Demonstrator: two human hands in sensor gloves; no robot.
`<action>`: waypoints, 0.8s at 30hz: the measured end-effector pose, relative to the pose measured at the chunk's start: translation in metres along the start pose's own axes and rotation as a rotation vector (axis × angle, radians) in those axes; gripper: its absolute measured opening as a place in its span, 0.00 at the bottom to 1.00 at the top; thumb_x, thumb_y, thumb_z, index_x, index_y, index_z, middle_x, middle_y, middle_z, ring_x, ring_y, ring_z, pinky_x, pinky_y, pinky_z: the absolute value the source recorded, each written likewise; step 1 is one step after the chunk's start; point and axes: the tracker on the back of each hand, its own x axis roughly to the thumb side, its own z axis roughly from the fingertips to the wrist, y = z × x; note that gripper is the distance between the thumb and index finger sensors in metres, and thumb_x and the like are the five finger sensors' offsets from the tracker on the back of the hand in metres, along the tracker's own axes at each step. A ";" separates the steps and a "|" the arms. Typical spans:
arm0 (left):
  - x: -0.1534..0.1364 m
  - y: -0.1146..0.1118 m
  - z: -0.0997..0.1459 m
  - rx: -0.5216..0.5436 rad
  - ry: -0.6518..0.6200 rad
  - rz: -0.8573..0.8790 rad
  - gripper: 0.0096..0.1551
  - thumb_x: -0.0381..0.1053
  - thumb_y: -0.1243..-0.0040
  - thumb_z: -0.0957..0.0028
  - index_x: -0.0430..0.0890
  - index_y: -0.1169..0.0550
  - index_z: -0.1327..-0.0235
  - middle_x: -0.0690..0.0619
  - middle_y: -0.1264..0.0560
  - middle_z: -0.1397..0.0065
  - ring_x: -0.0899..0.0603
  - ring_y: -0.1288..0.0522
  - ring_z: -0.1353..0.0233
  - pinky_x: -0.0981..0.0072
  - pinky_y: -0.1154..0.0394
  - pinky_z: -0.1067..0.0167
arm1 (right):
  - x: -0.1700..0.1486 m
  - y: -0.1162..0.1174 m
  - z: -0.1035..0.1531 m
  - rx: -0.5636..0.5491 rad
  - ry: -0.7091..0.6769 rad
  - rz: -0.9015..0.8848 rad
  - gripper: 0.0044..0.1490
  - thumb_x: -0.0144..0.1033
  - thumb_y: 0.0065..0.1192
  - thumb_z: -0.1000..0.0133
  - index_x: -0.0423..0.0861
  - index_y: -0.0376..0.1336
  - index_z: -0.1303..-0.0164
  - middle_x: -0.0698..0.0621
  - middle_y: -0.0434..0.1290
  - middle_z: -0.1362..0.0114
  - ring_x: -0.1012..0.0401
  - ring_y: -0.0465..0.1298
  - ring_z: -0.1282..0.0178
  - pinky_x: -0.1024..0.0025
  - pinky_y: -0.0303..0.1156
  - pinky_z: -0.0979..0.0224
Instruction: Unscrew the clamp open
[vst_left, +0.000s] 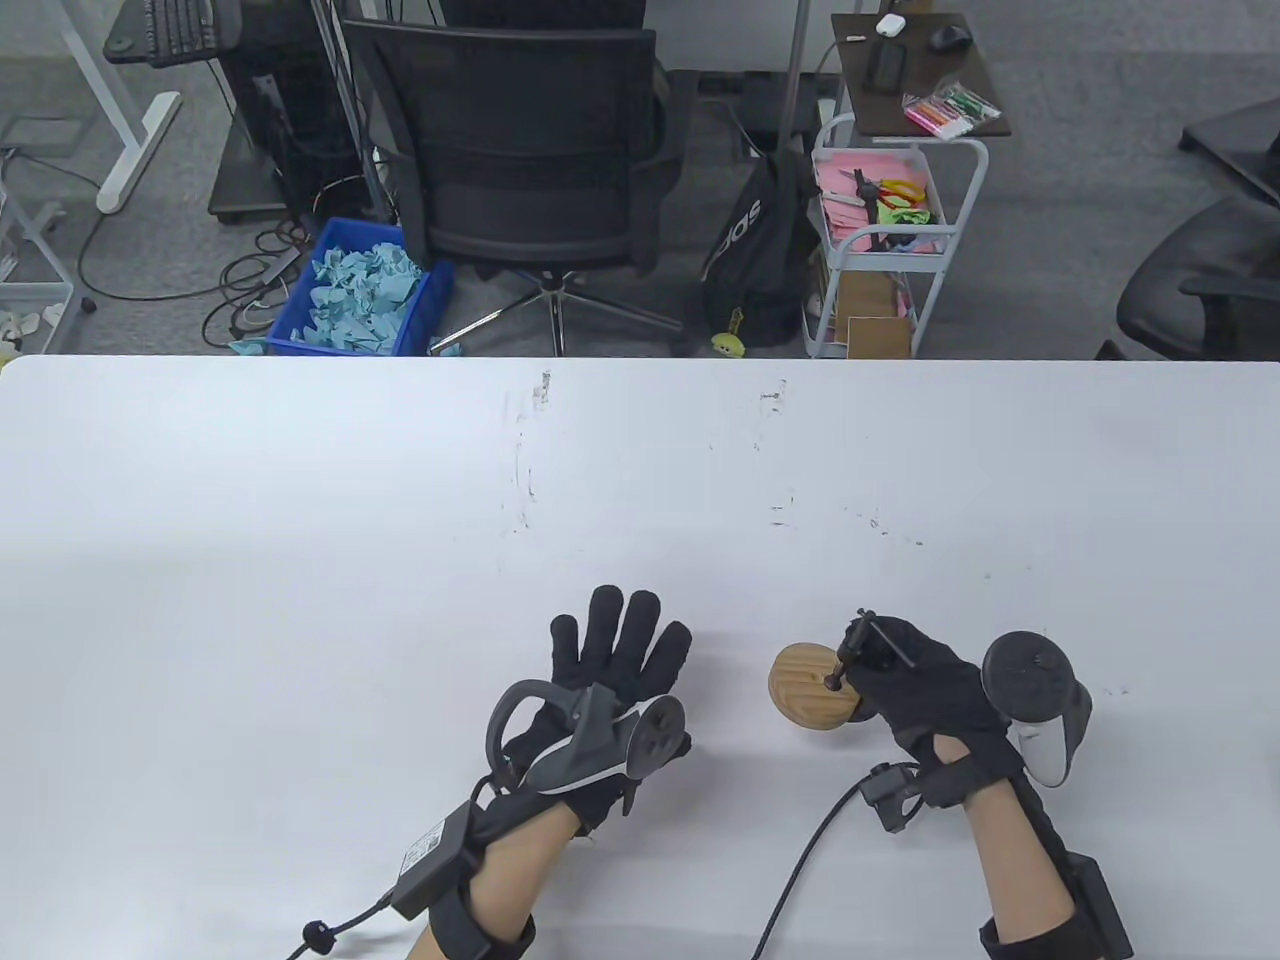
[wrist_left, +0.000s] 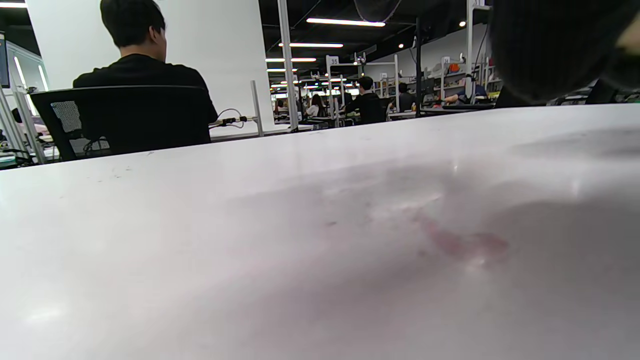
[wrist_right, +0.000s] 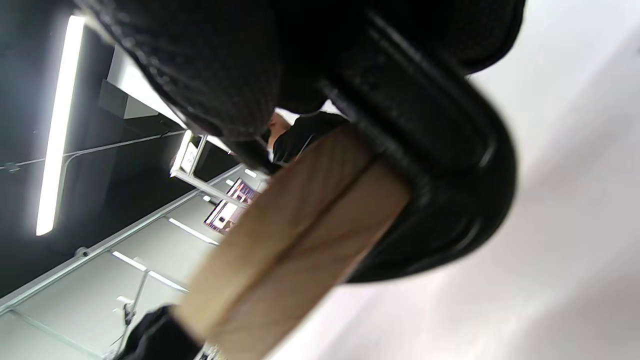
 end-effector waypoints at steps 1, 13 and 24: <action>0.003 0.003 0.000 0.009 -0.006 0.013 0.58 0.72 0.36 0.56 0.61 0.53 0.19 0.47 0.63 0.13 0.32 0.59 0.13 0.32 0.51 0.20 | 0.001 0.002 0.001 0.001 0.001 -0.004 0.30 0.38 0.74 0.57 0.55 0.69 0.43 0.55 0.73 0.40 0.51 0.75 0.42 0.44 0.64 0.31; 0.046 0.077 -0.026 0.202 -0.218 0.282 0.28 0.60 0.38 0.49 0.67 0.27 0.32 0.58 0.24 0.28 0.48 0.19 0.31 0.48 0.28 0.26 | 0.021 0.042 0.009 0.063 -0.192 0.097 0.32 0.40 0.80 0.63 0.55 0.72 0.46 0.56 0.77 0.45 0.55 0.80 0.47 0.49 0.70 0.35; 0.030 0.071 -0.025 0.248 -0.335 0.482 0.21 0.51 0.40 0.57 0.64 0.18 0.50 0.59 0.20 0.39 0.51 0.15 0.43 0.54 0.22 0.30 | 0.018 0.056 0.009 0.293 -0.138 0.113 0.39 0.52 0.70 0.56 0.59 0.64 0.32 0.52 0.61 0.24 0.43 0.67 0.28 0.41 0.60 0.28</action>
